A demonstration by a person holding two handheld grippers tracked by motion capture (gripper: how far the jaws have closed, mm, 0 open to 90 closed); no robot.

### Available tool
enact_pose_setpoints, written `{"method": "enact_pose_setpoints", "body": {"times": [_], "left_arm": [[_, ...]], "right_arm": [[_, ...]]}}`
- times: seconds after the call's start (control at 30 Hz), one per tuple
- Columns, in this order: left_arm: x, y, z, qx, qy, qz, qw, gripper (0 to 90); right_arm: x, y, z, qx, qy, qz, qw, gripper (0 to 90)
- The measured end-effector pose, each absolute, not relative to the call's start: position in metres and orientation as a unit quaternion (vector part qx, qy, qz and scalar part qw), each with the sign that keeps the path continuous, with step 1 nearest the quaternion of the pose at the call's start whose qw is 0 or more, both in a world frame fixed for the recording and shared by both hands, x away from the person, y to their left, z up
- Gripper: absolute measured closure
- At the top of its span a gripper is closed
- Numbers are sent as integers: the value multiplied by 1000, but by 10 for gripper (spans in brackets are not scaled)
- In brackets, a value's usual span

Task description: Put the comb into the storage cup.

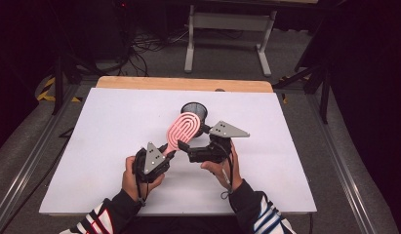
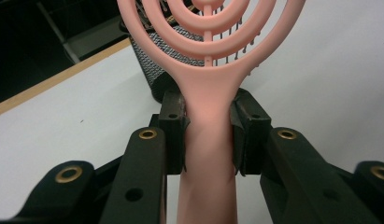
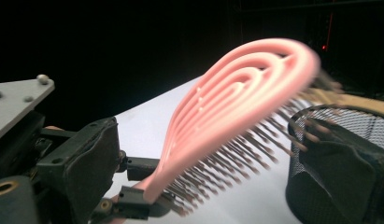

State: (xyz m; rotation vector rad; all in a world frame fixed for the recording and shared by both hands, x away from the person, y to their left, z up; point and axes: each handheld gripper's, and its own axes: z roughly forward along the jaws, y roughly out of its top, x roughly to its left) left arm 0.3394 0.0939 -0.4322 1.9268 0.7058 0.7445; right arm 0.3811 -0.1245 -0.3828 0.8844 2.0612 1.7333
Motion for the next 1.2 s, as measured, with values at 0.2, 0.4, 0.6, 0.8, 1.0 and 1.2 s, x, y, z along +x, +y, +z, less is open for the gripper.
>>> {"method": "enact_pose_setpoints", "body": {"times": [0.2,0.4,0.6,0.8,1.0,1.2], "left_arm": [[338,88,-434,787,277,307,457,699],[339,88,-436,789,276,310,453,700],[340,84,-438,789,276,312,452,700],[340,83,-438,791,273,316,447,698],[340,84,-437,786,265,319,459,697],[339,84,-435,784,252,318,469,693]], "right_arm": [[383,-118,-390,313,722,603,127,124],[382,-120,-393,336,700,620,117,317],[382,-125,-394,353,679,634,112,500],[376,-125,-394,344,673,647,98,594],[367,-119,-390,319,679,653,109,624],[362,-121,-386,307,677,658,121,624]]}}
